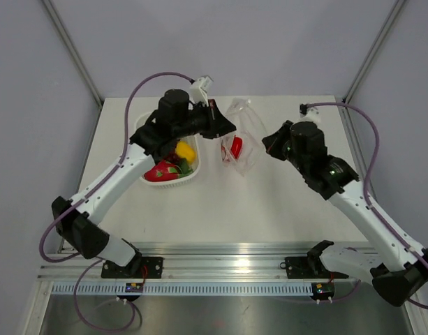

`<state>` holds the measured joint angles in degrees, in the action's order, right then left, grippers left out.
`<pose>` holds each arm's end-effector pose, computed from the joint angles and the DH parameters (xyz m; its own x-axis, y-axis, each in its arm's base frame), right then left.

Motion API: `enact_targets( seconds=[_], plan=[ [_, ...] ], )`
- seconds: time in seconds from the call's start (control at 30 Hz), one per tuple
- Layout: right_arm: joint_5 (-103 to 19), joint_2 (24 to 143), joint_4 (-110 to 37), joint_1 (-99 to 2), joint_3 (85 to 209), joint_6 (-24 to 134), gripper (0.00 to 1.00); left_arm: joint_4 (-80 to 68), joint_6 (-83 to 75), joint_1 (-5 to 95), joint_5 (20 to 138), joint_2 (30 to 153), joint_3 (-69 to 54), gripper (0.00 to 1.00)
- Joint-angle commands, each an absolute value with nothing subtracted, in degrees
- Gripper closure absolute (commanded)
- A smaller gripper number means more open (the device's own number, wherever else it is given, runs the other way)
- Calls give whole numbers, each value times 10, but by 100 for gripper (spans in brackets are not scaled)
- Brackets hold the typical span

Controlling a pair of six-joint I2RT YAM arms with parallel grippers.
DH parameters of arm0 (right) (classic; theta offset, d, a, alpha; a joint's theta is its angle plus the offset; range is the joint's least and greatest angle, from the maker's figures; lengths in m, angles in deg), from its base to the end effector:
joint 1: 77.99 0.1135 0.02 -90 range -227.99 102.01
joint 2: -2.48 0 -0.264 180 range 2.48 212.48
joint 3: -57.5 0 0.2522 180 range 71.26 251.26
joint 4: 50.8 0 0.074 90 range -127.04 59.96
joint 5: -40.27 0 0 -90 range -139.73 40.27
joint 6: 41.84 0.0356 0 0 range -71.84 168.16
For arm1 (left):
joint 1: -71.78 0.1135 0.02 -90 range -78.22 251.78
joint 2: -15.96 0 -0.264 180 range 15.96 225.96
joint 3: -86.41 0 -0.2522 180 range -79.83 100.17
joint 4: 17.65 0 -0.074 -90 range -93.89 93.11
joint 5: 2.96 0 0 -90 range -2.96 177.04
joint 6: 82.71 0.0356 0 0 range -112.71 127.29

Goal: Place the food in the zip-top bag and seal the zipper
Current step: Adjust the zipper food storage bag at the center of the board.

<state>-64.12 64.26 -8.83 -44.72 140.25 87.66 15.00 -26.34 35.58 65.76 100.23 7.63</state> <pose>0.1988 0.1198 0.3975 -0.4458 0.4444 -0.7770 -0.0697 0.8482 0.5251 0.2652 -0.2101 0.4207 -0.6428 -0.1691 -0.7472 0.5720 0.5428 -0.6149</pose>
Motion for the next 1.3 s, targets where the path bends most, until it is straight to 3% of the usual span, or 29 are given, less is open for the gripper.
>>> enact_targets(
  seconds=[0.0, 0.5, 0.87, 0.93, 1.0, 1.07, 1.1, 1.13, 1.27],
  plan=[
    [-659, 737, -60, -444, 1340, 894, 100, 154, -279, 345, 636, 1131, 22, 100],
    [-741, 678, 2, -445, 1429, 860, 100, 284, -165, 344, 647, 1144, 119, 100],
    [-667, 755, -69, -445, 1411, 873, 100, 304, -132, 349, 666, 1183, 126, 100],
    [-649, 781, -83, -444, 1407, 879, 100, 316, -123, 354, 673, 1183, 125, 88],
    [-634, 796, -98, -443, 1406, 884, 100, 327, -120, 364, 675, 1165, 123, 62],
    [-627, 800, -110, -442, 1403, 888, 100, 330, -113, 365, 691, 1124, 113, 46],
    [-626, 801, -114, -442, 1403, 887, 100, 332, -107, 365, 702, 1110, 111, 44],
    [-624, 803, -115, -442, 1404, 887, 100, 345, -102, 365, 717, 1097, 111, 34],
    [-622, 805, -118, -439, 1407, 885, 100, 395, -84, 378, 829, 1032, 117, 24]
  ],
)
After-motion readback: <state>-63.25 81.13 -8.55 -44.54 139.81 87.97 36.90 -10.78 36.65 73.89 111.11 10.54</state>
